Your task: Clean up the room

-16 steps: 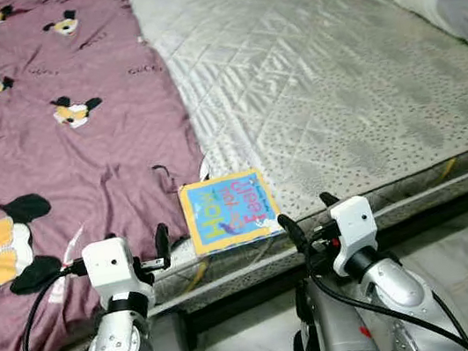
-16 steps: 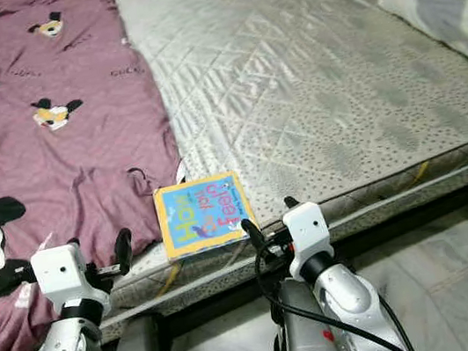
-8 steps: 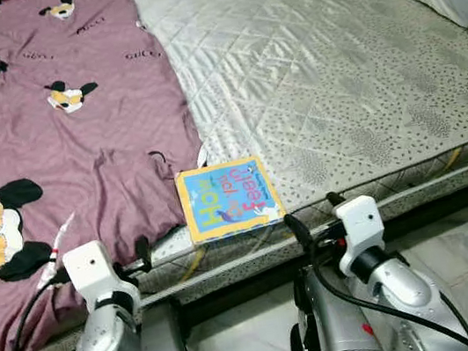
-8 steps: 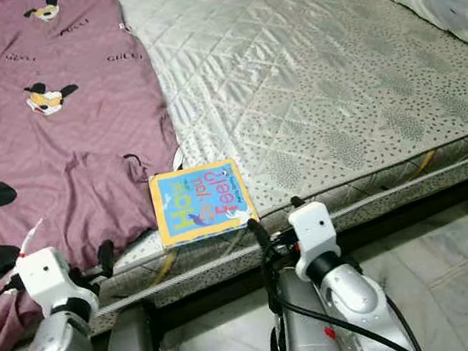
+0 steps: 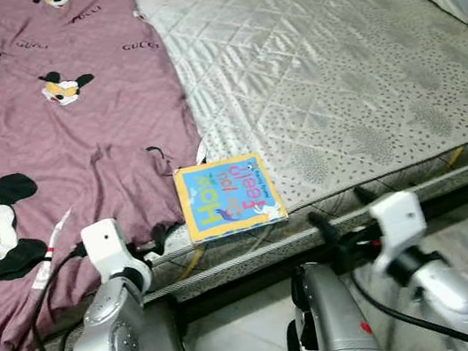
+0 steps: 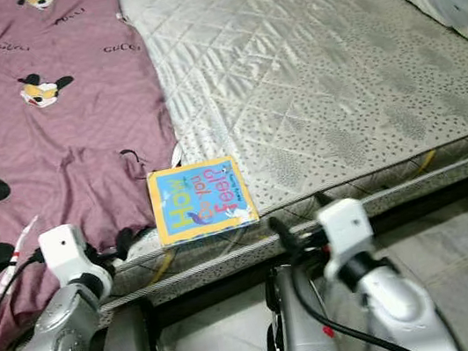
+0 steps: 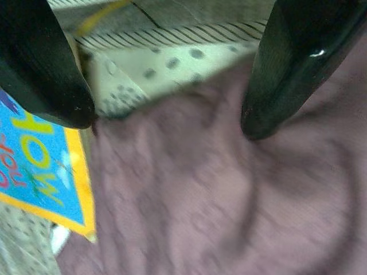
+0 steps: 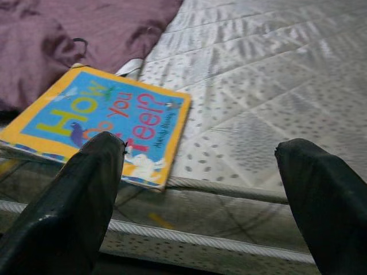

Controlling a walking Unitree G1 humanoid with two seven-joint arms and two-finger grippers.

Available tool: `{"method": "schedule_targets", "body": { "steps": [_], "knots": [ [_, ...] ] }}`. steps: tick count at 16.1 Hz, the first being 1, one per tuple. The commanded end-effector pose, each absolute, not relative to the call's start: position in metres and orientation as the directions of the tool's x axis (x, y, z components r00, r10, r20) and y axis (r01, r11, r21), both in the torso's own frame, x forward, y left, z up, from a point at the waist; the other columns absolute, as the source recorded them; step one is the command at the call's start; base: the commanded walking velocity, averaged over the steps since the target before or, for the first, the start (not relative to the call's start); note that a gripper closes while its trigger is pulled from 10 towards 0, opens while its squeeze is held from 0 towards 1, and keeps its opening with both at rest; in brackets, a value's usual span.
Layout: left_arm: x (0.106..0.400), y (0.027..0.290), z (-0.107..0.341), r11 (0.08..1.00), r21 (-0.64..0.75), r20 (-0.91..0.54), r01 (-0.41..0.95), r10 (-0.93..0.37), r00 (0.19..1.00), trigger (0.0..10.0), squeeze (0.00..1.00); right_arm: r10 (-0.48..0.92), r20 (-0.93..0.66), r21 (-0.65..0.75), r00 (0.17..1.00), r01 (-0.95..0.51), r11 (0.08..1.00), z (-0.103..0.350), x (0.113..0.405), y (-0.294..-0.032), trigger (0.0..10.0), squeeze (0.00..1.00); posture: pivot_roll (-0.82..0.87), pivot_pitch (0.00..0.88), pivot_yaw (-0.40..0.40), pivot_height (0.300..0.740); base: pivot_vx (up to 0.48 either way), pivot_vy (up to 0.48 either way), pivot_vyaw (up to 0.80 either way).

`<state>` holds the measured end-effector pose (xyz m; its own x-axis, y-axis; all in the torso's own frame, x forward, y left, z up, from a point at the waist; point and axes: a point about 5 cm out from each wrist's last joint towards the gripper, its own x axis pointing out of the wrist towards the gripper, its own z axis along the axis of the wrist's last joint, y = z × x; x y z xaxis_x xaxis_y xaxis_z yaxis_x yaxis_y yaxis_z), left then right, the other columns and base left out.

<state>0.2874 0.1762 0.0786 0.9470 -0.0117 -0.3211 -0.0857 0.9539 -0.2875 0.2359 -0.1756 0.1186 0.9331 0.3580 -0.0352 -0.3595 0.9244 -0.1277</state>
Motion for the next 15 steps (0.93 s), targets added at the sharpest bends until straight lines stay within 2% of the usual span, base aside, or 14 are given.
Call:
{"method": "schedule_targets", "body": {
  "steps": [1,5,12,15],
  "knots": [
    [0.283,0.172,0.069,0.95,-0.3,-0.361,-0.082,-0.033,0.932,10.0,0.0,0.361,-0.052,-0.129,0.931,-0.365,0.922,0.119,0.231,-0.18,10.0,0.0,-0.09,0.262,-0.035,0.546,0.0,0.0,0.0],
    [0.288,0.158,0.061,0.942,-0.334,-0.394,0.026,-0.165,0.904,10.0,0.0,0.369,-0.058,-0.145,0.928,-0.373,0.916,0.121,0.233,-0.18,10.0,0.0,-0.1,0.264,-0.041,0.546,0.0,0.0,0.0],
    [0.313,0.161,0.061,0.937,-0.345,-0.384,0.053,-0.192,0.903,10.0,0.0,0.373,-0.063,-0.143,0.926,-0.378,0.915,0.122,0.229,-0.173,10.0,0.0,-0.12,0.257,-0.024,0.546,0.0,0.0,0.0],
    [0.325,0.157,0.066,0.895,-0.419,-0.321,0.155,-0.306,0.896,10.0,0.0,0.367,-0.061,-0.152,0.928,-0.372,0.916,0.123,0.231,-0.173,10.0,0.0,-0.13,0.251,-0.024,0.546,0.0,0.0,0.0]
  ]
}}
